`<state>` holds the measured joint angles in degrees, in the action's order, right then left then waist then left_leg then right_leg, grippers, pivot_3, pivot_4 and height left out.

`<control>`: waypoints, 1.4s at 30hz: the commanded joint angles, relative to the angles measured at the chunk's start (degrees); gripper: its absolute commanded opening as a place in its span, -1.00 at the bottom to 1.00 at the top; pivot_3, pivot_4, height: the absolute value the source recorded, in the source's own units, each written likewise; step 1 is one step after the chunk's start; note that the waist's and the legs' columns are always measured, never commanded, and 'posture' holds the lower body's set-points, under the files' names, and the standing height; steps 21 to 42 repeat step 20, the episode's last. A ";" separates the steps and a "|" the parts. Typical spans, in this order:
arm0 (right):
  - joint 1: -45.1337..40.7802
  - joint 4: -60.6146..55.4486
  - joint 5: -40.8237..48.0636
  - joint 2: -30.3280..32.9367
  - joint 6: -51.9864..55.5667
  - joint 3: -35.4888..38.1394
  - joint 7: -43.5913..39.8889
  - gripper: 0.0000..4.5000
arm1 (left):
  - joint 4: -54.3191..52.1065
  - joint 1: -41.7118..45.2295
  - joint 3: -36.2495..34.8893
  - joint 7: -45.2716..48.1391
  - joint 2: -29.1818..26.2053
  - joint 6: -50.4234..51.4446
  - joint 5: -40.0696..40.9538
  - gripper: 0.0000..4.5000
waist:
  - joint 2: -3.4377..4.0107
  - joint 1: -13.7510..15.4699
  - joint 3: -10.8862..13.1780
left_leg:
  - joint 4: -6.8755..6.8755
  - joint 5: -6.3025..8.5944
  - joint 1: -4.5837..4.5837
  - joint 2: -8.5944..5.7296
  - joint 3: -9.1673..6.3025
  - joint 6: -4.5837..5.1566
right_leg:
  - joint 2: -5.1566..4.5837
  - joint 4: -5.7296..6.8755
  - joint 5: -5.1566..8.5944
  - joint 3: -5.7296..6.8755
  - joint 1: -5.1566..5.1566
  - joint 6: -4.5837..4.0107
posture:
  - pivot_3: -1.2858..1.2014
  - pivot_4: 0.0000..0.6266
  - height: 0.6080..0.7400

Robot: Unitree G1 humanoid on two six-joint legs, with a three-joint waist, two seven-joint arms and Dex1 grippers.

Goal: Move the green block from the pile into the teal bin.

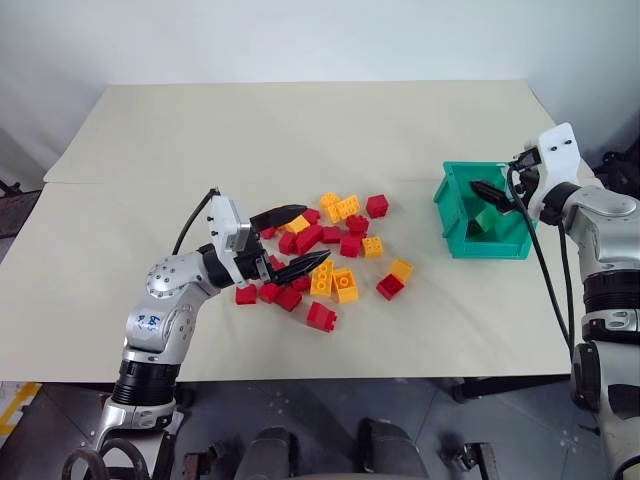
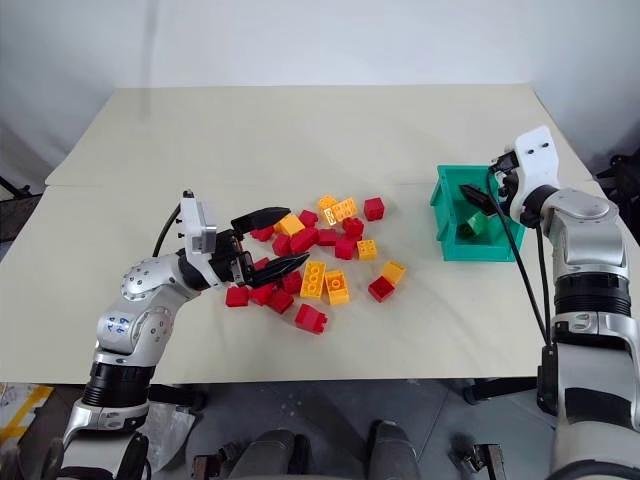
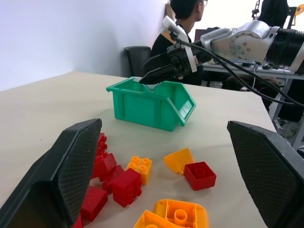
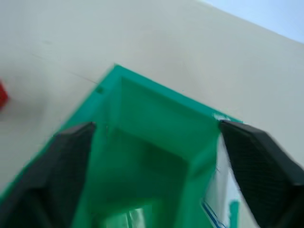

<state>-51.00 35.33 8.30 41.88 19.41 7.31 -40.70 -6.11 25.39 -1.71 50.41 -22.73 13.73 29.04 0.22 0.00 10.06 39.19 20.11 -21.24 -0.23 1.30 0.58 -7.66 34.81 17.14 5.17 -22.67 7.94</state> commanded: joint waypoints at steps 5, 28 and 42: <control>15.38 -23.37 12.90 5.22 -6.00 9.66 -14.96 0.99 | 1.96 -2.38 -3.24 1.87 -6.00 -3.91 -2.88 1.00 | 0.00 0.24 0.00 | -0.06 0.00 -0.04 -0.01 -0.10 -0.01 | 0.01 -0.02 0.00 0.13 0.00 0.01 | 0.03 -0.52 1.00; 59.14 -53.15 20.59 1.73 -14.43 12.14 -28.00 0.99 | 3.73 -15.23 -9.76 5.58 -16.10 -13.46 -6.29 1.00 | -0.05 1.33 0.04 | -0.01 -0.02 0.24 -0.04 -0.08 0.24 | -0.02 -0.43 -0.10 -0.35 0.24 -0.01 | 0.03 -0.52 1.00; 59.14 -53.15 20.59 1.73 -14.43 12.14 -28.00 0.99 | 3.73 -15.23 -9.76 5.58 -16.10 -13.46 -6.29 1.00 | -0.05 1.33 0.04 | -0.01 -0.02 0.24 -0.04 -0.08 0.24 | -0.02 -0.43 -0.10 -0.35 0.24 -0.01 | 0.03 -0.52 1.00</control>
